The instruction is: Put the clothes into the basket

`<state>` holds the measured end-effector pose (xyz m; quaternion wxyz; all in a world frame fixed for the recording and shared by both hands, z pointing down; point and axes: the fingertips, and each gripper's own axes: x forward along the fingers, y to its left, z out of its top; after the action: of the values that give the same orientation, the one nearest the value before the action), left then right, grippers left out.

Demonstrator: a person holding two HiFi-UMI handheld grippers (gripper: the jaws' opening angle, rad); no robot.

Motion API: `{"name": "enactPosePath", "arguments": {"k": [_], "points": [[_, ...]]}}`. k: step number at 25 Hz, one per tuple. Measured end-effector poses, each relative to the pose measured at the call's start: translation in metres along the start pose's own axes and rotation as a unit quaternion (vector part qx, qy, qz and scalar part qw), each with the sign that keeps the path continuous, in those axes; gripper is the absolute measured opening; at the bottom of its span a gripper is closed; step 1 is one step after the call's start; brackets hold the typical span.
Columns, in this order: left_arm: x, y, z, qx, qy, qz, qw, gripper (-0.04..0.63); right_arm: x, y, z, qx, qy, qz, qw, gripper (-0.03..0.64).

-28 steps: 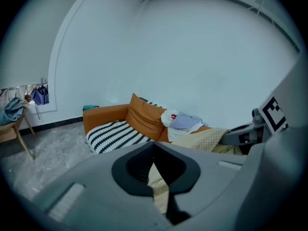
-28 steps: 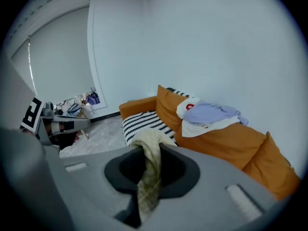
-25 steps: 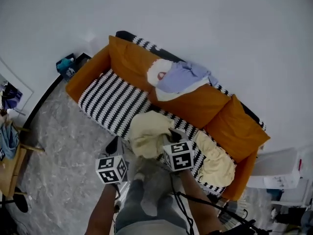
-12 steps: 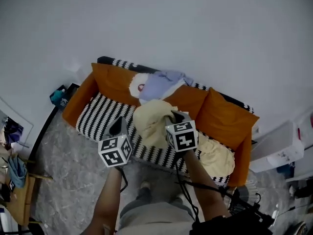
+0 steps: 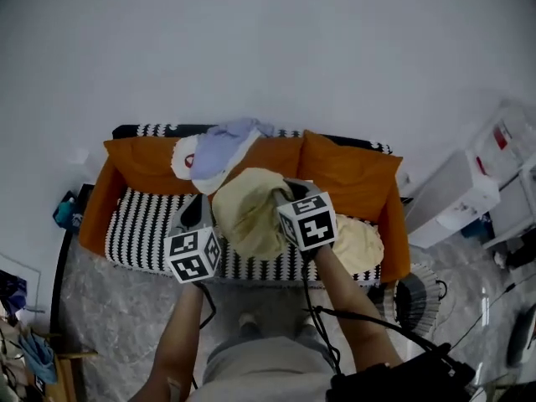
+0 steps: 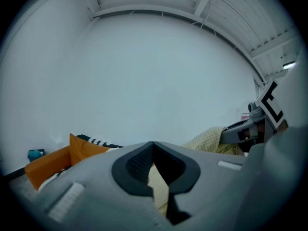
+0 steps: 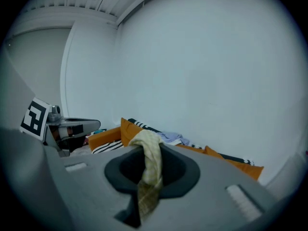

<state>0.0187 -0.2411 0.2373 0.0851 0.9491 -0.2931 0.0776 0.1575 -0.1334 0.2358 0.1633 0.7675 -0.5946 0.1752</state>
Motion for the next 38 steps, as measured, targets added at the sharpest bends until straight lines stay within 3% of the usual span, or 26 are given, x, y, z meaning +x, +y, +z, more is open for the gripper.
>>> {"name": "enactPosePath", "arguments": {"k": [9,21,30,34,38], "points": [[0.052,-0.112,-0.007,0.023,0.018,-0.137,0.9902,-0.006,-0.068,-0.089,-0.042,0.06,0.007,-0.119,0.991,0.054],[0.041,-0.321,-0.035,0.041,0.036,-0.291,0.9553,-0.006,-0.215,-0.183,-0.118,0.132,0.009,-0.242,0.961,0.054],[0.006,-0.468,-0.06,0.057,0.05,-0.406,0.9109,-0.006,-0.34,-0.224,-0.186,0.172,0.024,-0.338,0.925,0.054],[-0.008,-0.514,-0.075,0.069,0.061,-0.453,0.8865,-0.006,-0.39,-0.234,-0.218,0.204,0.025,-0.388,0.899,0.054],[-0.026,-0.561,-0.091,0.075,0.081,-0.505,0.8558,-0.006,-0.438,-0.239,-0.251,0.239,0.026,-0.439,0.866,0.054]]}}
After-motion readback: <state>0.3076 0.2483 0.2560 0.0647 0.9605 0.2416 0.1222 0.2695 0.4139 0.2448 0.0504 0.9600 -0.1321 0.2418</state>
